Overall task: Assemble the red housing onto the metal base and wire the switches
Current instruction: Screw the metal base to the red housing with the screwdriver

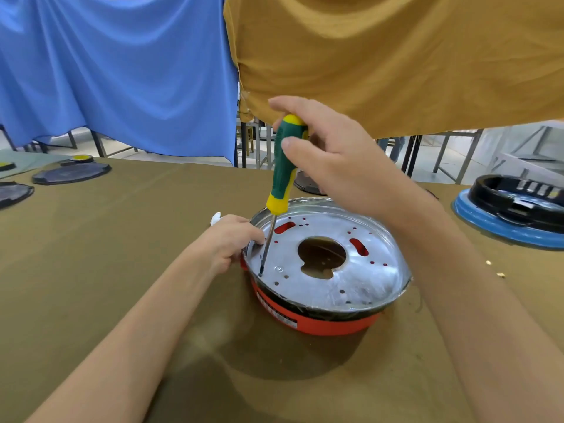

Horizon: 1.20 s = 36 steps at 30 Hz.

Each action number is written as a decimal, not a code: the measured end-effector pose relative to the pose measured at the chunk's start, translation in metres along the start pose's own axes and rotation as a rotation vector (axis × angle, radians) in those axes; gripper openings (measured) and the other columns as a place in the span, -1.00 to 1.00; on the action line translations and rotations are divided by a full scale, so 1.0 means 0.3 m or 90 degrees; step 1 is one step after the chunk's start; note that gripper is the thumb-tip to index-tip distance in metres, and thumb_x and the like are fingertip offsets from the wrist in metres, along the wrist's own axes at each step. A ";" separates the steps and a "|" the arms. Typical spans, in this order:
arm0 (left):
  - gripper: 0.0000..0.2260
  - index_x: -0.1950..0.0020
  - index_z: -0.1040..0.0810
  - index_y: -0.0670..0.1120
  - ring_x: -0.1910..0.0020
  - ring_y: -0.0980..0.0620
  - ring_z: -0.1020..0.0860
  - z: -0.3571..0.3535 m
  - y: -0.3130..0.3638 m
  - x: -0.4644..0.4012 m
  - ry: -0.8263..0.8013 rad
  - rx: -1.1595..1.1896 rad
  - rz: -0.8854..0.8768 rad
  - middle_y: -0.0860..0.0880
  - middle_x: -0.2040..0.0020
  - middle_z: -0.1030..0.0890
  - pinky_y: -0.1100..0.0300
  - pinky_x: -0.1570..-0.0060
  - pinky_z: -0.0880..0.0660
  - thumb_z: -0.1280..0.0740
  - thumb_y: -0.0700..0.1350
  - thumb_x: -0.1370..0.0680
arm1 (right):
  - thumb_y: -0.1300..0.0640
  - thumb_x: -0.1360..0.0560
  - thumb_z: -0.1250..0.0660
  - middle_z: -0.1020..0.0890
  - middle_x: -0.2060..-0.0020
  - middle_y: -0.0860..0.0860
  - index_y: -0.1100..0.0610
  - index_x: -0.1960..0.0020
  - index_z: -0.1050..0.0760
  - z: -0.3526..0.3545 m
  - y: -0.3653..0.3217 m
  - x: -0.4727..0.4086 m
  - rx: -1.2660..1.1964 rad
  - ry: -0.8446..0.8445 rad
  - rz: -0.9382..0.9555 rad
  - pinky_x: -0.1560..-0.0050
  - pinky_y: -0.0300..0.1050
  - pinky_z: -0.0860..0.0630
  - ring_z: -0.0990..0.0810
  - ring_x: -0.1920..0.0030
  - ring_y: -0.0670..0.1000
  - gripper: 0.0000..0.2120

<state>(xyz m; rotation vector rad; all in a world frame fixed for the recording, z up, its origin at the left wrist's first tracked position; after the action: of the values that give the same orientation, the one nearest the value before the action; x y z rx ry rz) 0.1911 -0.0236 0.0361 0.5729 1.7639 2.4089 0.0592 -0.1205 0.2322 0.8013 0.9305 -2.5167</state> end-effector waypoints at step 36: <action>-0.79 -0.02 -0.60 -0.36 0.16 -0.17 -0.56 -0.063 -0.014 0.024 -0.030 -0.005 0.009 -0.24 0.15 -0.61 -0.03 0.05 -0.44 -0.31 -0.41 -0.40 | -0.08 -0.52 -0.39 -0.50 0.31 -0.04 0.13 0.01 -0.46 0.010 0.007 -0.030 0.105 0.044 -0.023 0.20 -0.01 -0.49 -0.43 0.30 -0.03 -0.72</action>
<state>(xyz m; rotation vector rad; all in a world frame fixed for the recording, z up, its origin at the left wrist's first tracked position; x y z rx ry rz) 0.1771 -0.0370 0.0292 0.6377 1.7362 2.3896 0.0661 -0.1230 0.2386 0.9347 0.7714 -2.6386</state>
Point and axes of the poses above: each hand's wrist, its own x-axis away from the middle knuckle, its own z-axis out of the back of the hand, y = z × x, the point moved 10 cm from there along -x, towards the middle knuckle
